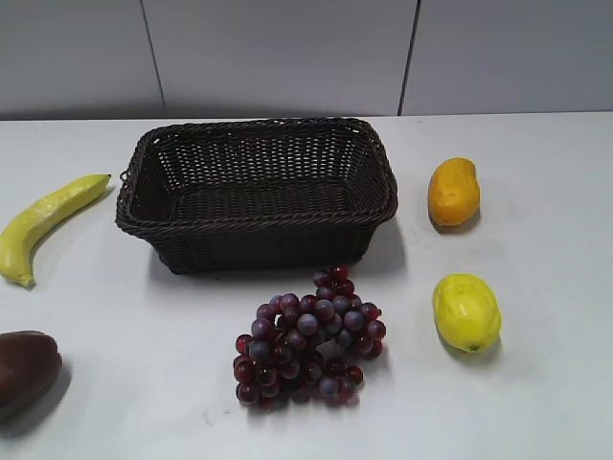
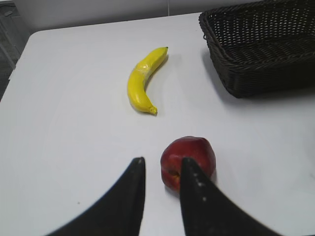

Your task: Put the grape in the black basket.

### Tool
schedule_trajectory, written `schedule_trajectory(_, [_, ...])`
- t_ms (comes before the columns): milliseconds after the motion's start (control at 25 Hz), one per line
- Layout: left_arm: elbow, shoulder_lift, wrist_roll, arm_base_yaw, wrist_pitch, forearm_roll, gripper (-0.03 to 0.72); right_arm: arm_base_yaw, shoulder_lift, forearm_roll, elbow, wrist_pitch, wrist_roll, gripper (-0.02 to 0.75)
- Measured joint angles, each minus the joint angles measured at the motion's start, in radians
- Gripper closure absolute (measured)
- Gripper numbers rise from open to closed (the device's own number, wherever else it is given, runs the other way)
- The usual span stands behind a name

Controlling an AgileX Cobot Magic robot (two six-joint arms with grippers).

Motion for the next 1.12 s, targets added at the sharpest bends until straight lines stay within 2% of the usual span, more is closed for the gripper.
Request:
schedule_trajectory(160, [0.000,0.000,0.000,0.000,0.000,0.000,0.460,0.057,0.163,0.010,-0.010,0.005,0.000,0.164])
schedule_trajectory(440, [0.000,0.000,0.000,0.000,0.000,0.000,0.460,0.301,0.414,0.028,-0.132,0.063,-0.035,0.164])
schedule_trajectory(520, [0.000,0.000,0.000,0.000,0.000,0.000,0.460,0.368,0.486,0.070,-0.175,0.079,-0.095,0.162])
schedule_trajectory(680, [0.000,0.000,0.000,0.000,0.000,0.000,0.460,0.475,0.619,0.192,-0.279,0.166,-0.240,0.111])
schedule_trajectory(840, [0.000,0.000,0.000,0.000,0.000,0.000,0.460,0.541,0.747,0.286,-0.374,0.235,-0.387,0.080])
schedule_trajectory(960, [0.000,0.000,0.000,0.000,0.000,0.000,0.460,0.568,0.845,0.300,-0.435,0.287,-0.457,0.078])
schedule_trajectory(1120, [0.000,0.000,0.000,0.000,0.000,0.000,0.460,0.601,0.969,0.301,-0.483,0.285,-0.530,0.078])
